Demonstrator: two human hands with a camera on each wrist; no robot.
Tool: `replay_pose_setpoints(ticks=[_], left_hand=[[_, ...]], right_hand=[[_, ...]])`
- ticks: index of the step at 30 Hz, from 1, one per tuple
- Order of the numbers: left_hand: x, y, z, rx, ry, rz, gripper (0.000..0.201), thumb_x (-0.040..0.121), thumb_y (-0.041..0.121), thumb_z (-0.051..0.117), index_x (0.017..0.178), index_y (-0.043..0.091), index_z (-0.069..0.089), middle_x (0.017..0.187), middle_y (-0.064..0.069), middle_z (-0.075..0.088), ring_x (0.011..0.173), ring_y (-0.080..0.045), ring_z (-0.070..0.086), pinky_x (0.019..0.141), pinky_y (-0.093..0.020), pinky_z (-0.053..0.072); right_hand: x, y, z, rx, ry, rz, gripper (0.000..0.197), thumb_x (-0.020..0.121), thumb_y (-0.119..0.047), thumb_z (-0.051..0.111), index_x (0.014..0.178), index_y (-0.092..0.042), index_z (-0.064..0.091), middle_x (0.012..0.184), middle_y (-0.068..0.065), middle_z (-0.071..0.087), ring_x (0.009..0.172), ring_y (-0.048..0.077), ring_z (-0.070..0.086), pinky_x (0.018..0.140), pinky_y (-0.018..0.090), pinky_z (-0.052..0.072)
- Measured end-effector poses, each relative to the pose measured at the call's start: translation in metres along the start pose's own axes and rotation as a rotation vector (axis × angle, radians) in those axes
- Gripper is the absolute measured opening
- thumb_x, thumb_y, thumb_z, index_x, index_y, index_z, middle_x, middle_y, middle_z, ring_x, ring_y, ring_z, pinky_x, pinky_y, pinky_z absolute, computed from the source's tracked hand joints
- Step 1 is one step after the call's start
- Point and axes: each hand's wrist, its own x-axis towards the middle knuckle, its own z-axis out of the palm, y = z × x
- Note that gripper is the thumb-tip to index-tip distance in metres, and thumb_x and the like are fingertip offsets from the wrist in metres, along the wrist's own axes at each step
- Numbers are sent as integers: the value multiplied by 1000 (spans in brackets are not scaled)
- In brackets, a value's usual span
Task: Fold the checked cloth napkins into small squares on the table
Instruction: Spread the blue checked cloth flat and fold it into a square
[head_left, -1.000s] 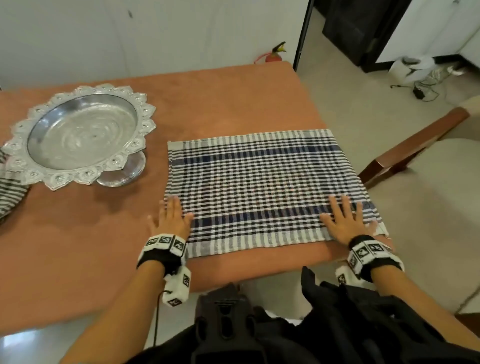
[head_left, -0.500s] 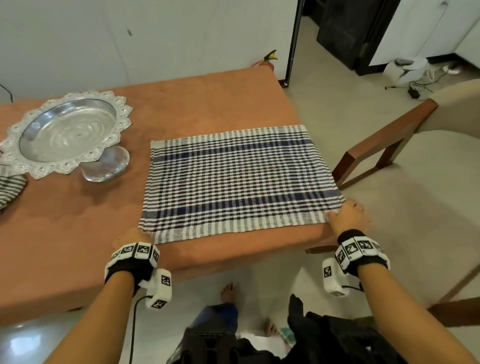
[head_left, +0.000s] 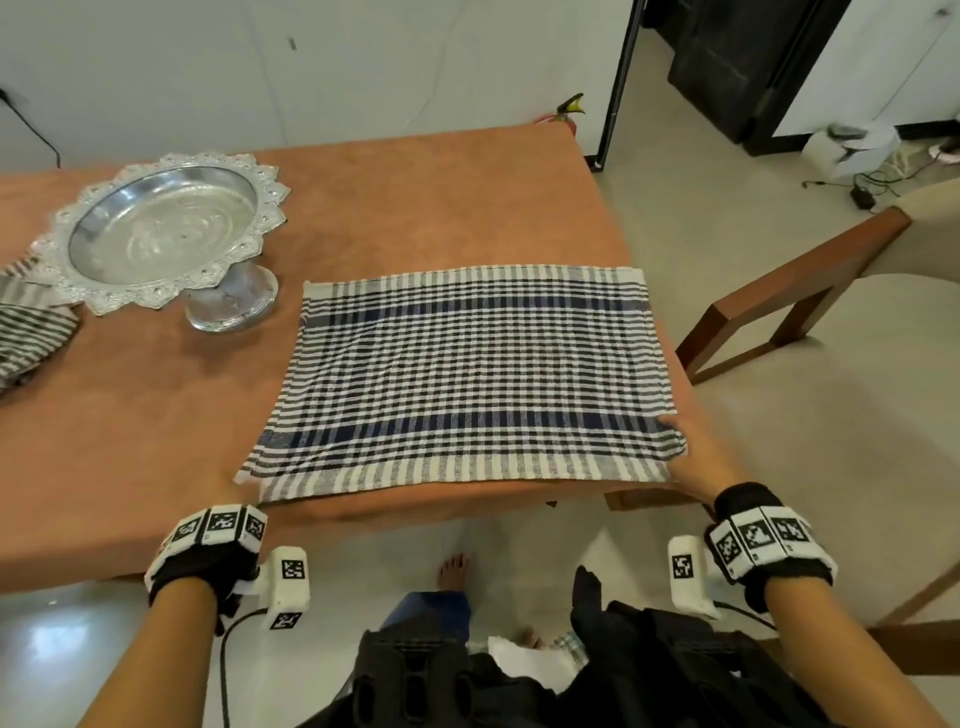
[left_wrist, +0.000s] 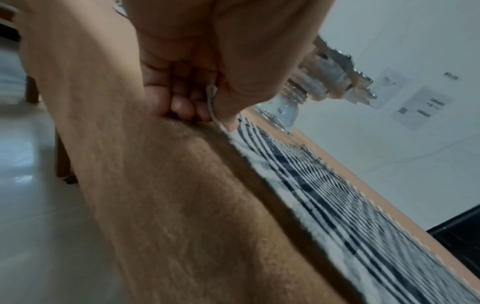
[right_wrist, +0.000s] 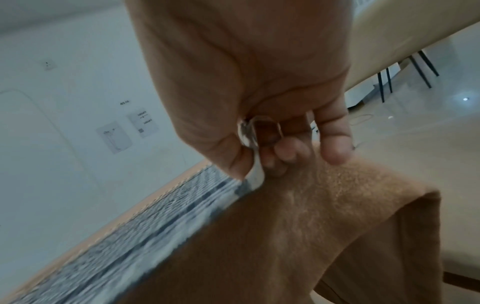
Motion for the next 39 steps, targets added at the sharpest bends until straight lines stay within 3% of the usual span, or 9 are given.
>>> replay_pose_setpoints(ticks=[5,7,10,13,17,21,28,32,39], left_hand=[[-8,-1,-8,-211,150,93,27,89,-3,50,115,1,51,105,-38,54,99,-43,56,91,-47,41],[7,9,-9,-441,134,60,24,90,-3,44,93,20,49,71,-27,48,62,-29,64,65,-34,54],[33,27,-10,-635,49,-5,23,96,1,37,110,3,55,69,-13,49,42,-5,52,34,-9,39],[35,57,-16,-624,16,74,31,87,-14,37,98,1,62,62,5,66,69,-15,52,44,-3,42],[39,93,-18,-658,152,189,32,89,-10,42,117,-7,57,90,-14,62,62,-9,61,54,-7,48],[66,128,-19,-508,275,258,24,91,5,48,105,-10,61,105,-30,62,101,-41,58,86,-42,45],[125,190,-16,-431,152,145,34,98,13,36,124,-6,48,127,-29,51,118,-39,49,97,-40,37],[157,204,-6,-385,127,50,46,99,28,31,140,7,35,146,-20,35,132,-36,36,109,-42,27],[232,185,39,-413,112,17,53,85,40,36,125,6,46,131,-25,51,115,-44,50,100,-54,40]], right_hand=[[-6,-8,-17,-15,-79,115,33,84,13,46,107,-5,60,112,7,47,100,24,47,74,28,43],[-8,-12,-31,23,-12,72,17,88,7,48,99,3,60,97,9,50,83,18,46,61,22,37],[-1,-19,-46,164,90,81,10,89,-4,53,91,-5,62,82,10,58,71,19,50,68,31,44],[16,-19,-55,318,117,98,23,83,6,50,90,-11,65,90,8,62,82,21,55,66,30,46],[47,-29,-63,367,196,68,20,82,6,52,85,-8,66,86,9,62,86,22,53,65,31,43],[96,-43,-72,314,337,65,10,83,-5,54,82,2,63,82,22,63,78,35,58,67,38,48],[191,-79,-76,250,404,140,18,73,-19,54,59,-8,53,75,23,59,80,44,61,76,54,51],[226,-103,-70,149,401,214,28,87,-15,50,78,10,60,87,30,62,84,40,59,78,48,47],[255,-124,-64,109,364,333,27,87,-15,52,103,3,64,109,26,63,103,42,58,92,45,45]])
